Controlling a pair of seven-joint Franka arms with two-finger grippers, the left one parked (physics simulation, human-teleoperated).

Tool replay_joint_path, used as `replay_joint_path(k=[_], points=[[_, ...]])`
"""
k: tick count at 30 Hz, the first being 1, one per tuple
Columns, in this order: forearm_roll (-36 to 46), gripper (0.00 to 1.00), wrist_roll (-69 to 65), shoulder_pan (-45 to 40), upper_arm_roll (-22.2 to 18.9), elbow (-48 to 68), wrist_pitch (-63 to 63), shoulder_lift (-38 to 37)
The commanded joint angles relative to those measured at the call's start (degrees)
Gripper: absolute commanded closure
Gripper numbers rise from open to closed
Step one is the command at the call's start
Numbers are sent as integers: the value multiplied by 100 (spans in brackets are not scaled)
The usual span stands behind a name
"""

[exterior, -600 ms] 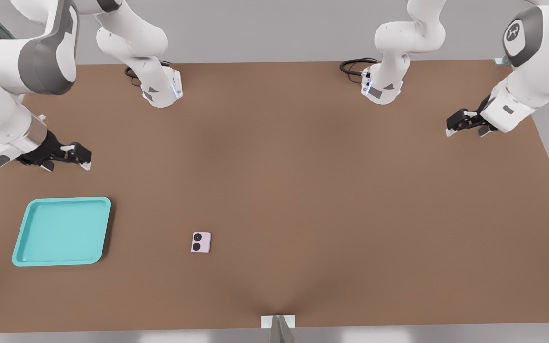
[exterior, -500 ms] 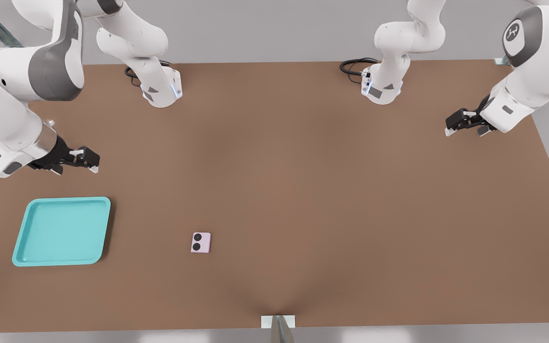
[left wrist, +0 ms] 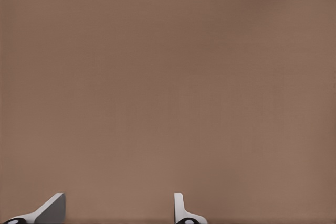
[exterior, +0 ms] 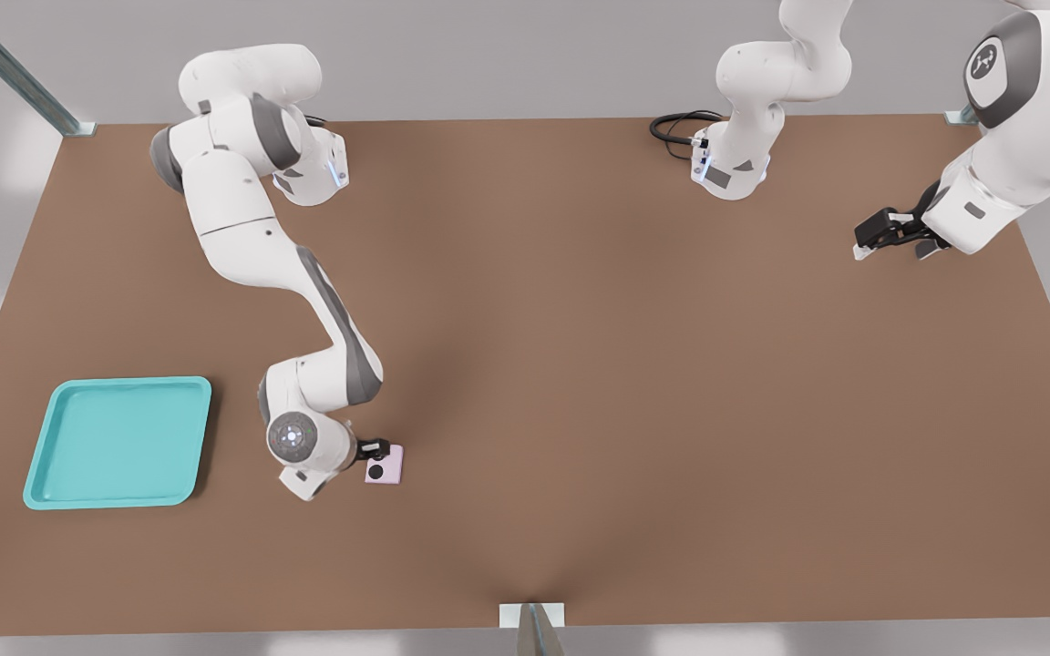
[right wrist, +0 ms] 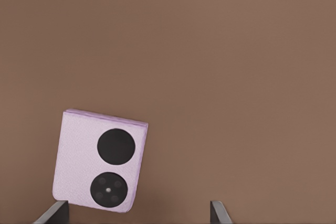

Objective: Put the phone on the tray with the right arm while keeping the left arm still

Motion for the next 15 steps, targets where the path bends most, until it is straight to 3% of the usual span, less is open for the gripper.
replay_joint_path(k=[1,15], points=[[-4,0,2055,16,-1,80,912,170],[-259,0,2028,306,7,-334,1123,179]])
